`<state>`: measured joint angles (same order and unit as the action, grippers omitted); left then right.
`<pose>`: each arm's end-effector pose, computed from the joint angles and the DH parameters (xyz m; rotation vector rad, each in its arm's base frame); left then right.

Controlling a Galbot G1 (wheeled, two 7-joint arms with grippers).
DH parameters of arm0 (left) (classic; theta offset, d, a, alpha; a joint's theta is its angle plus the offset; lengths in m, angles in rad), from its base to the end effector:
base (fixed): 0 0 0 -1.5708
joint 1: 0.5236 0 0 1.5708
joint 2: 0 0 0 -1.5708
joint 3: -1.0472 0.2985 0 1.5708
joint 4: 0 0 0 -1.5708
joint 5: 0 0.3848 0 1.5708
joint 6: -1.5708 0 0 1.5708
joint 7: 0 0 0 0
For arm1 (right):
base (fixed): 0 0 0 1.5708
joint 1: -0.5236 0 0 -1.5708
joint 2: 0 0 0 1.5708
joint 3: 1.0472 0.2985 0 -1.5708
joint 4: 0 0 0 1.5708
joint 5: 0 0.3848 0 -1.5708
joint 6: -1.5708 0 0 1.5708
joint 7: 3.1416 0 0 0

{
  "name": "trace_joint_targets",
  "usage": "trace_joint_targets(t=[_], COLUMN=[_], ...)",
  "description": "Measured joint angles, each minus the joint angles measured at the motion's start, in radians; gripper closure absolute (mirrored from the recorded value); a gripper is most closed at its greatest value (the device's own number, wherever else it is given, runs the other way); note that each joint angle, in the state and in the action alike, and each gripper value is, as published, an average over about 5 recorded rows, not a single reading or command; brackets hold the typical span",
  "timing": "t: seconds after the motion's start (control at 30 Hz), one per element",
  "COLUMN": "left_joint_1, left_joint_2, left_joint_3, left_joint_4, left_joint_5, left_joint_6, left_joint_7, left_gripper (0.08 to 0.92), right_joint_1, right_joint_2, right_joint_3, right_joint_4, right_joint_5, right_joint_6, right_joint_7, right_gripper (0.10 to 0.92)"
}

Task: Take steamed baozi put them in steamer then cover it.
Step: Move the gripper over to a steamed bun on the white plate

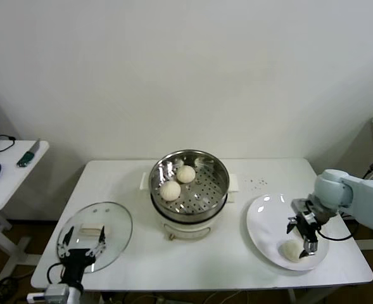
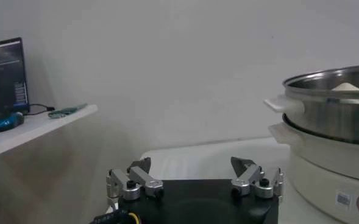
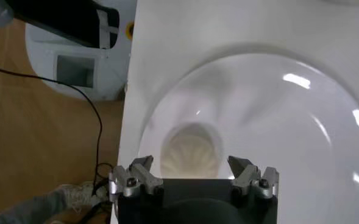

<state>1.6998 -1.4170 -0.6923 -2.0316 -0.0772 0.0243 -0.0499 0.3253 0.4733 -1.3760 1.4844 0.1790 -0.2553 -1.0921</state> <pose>0.1989 0.0767 -0.2993 0.1772 -2.9326 -0.2165 0.4405 -0.1299 -0.2148 1.3561 -1.1624 1.1779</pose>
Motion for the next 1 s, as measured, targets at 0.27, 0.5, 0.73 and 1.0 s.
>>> trace_joint_targets(t=[0.27, 0.5, 0.73, 1.0], left_joint_1=[-0.005, -0.004, -0.001, 0.001], left_joint_2=[0.0, 0.0, 0.0, 0.006], left_joint_3=[0.005, 0.002, 0.002, 0.006], left_joint_4=[0.005, 0.007, 0.005, 0.001], left_joint_5=[0.004, 0.005, 0.005, 0.01], left_joint_6=[0.002, 0.002, 0.002, 0.005], left_joint_7=[-0.001, -0.002, -0.003, -0.003], left_gripper=[0.177, 0.177, 0.177, 0.177], right_joint_1=[-0.079, -0.121, -0.14, -0.143], right_joint_2=[0.004, 0.025, 0.049, 0.069], right_joint_3=[0.063, 0.086, 0.097, 0.097], right_joint_4=[-0.044, -0.079, -0.105, -0.112], right_joint_5=[-0.038, -0.056, -0.064, -0.061], right_joint_6=[0.006, 0.01, 0.016, 0.018], right_joint_7=[-0.001, -0.005, -0.004, -0.004], right_gripper=[0.203, 0.203, 0.214, 0.295])
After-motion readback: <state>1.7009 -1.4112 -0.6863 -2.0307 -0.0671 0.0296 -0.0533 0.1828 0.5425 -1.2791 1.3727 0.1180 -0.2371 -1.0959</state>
